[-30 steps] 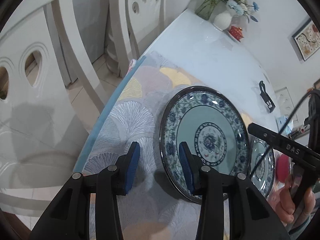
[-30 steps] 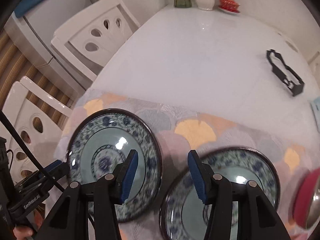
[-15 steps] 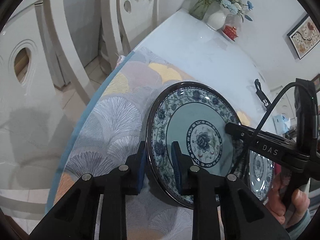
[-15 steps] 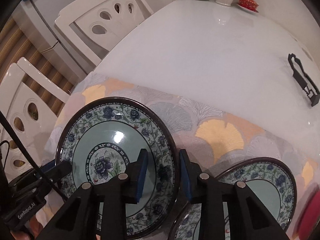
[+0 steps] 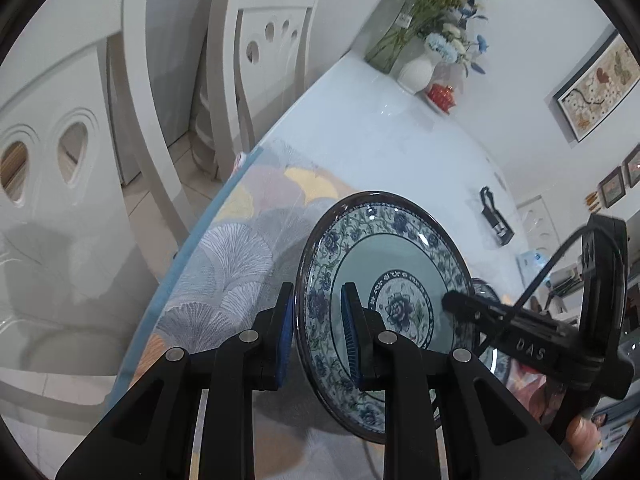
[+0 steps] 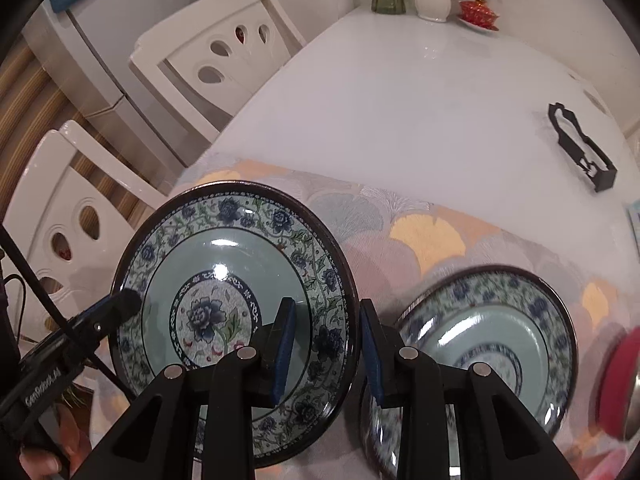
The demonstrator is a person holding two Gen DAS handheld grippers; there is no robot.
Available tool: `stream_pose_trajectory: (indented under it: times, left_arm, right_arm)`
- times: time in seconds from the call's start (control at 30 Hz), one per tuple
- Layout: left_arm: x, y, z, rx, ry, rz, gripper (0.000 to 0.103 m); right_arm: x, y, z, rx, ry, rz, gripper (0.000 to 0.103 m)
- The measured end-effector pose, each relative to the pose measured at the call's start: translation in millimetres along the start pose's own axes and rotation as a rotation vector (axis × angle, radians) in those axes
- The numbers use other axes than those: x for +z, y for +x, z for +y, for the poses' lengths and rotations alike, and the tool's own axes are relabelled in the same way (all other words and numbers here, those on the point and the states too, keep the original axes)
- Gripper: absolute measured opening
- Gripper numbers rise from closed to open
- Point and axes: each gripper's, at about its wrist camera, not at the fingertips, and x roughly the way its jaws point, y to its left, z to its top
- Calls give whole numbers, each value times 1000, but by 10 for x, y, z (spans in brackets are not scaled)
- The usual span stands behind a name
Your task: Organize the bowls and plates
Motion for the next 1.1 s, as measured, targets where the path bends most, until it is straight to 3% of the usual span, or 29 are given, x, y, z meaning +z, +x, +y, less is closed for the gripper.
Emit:
stream_pose_trajectory:
  times: [0.3, 0.63, 1.1]
  left_arm:
    - [-178, -547, -161, -36, 30, -41, 20]
    - [-641, -1022, -195, -53, 52, -31, 20]
    - [-1314, -1209, -85, -18, 60, 45, 20]
  right_arm:
    - [-327, -641, 118, -12, 37, -51, 30]
    - [-928, -1193, 236, -14, 67, -67, 30]
    - [-1782, -1160, 293, -19, 63, 43, 31]
